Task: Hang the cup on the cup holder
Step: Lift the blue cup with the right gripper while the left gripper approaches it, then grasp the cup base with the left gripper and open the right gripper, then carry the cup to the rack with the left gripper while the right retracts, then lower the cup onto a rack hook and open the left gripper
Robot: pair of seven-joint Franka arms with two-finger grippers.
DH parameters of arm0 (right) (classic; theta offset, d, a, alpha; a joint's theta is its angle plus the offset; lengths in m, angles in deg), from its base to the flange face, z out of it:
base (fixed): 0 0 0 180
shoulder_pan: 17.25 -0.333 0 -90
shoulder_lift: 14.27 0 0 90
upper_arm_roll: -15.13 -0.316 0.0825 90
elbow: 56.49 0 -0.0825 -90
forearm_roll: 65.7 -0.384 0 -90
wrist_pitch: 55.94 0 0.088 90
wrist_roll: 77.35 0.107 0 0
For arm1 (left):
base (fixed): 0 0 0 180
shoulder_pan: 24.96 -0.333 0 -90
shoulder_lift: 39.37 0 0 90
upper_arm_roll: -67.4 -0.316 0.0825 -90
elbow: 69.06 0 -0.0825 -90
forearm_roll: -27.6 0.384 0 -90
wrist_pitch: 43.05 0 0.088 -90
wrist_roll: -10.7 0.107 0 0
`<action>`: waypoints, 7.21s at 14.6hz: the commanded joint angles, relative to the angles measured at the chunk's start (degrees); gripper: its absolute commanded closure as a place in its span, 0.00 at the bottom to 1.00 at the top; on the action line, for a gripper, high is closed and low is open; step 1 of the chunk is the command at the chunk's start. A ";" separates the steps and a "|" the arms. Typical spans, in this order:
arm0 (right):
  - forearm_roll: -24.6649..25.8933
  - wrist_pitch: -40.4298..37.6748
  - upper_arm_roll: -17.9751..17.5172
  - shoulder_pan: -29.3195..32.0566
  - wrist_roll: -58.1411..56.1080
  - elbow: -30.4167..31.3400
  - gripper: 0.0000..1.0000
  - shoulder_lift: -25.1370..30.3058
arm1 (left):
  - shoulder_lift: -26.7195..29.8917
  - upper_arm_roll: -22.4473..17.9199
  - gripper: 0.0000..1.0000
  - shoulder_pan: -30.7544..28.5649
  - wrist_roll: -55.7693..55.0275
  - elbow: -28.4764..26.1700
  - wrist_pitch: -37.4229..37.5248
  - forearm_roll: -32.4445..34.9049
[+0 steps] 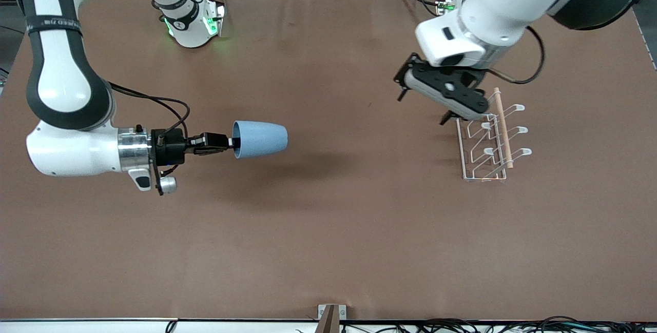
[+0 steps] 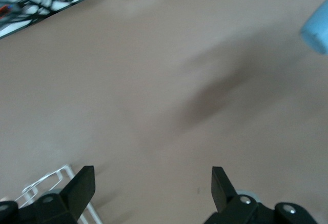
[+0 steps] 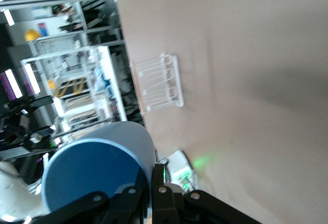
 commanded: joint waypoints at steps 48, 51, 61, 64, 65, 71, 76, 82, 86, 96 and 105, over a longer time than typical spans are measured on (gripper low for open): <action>-18.86 -6.08 0.18 -3.27 -5.15 0.43 0.24 -11.94 | -24.26 -0.67 0.68 20.66 8.15 6.20 -31.60 17.21; -18.33 -6.26 0.62 -2.74 -5.15 0.43 0.00 -11.68 | -23.29 -0.67 0.68 19.17 8.15 6.20 -26.61 17.39; 4.40 -5.65 15.36 -3.53 -5.15 0.43 0.00 -4.39 | -18.90 -0.58 0.68 6.79 20.35 6.11 1.68 21.61; 16.09 -3.80 19.42 -2.75 -5.15 0.34 0.00 -1.05 | -16.71 -0.58 0.68 3.26 26.77 5.58 11.09 26.41; 19.69 -3.97 20.65 -2.22 -5.58 -0.09 0.00 -0.70 | -16.61 -0.58 0.68 2.74 28.18 5.49 15.03 28.27; 48.86 -3.27 19.09 -1.69 1.08 -5.53 0.00 7.12 | -16.61 -0.67 0.69 2.38 31.61 -1.35 26.49 44.00; 59.79 -5.11 13.90 1.74 5.45 -13.00 0.00 10.29 | -15.65 -0.67 0.69 -0.26 32.67 -10.66 26.76 52.00; 64.55 -12.82 7.74 6.14 12.34 -21.44 0.00 10.73 | -15.91 -0.67 0.68 0.36 32.76 -16.03 28.69 56.58; 64.47 -19.17 7.92 6.75 10.42 -24.61 0.00 11.08 | -16.69 -0.58 0.68 0.45 32.67 -16.57 29.22 57.64; 67.19 -12.06 8.00 5.35 10.85 -10.91 0.00 23.04 | -22.76 -0.58 0.59 0.97 27.85 -16.48 28.78 60.98; 67.89 -11.80 8.18 5.17 11.11 -7.14 0.00 24.35 | -23.29 -0.05 0.00 1.94 21.60 -13.42 28.26 60.20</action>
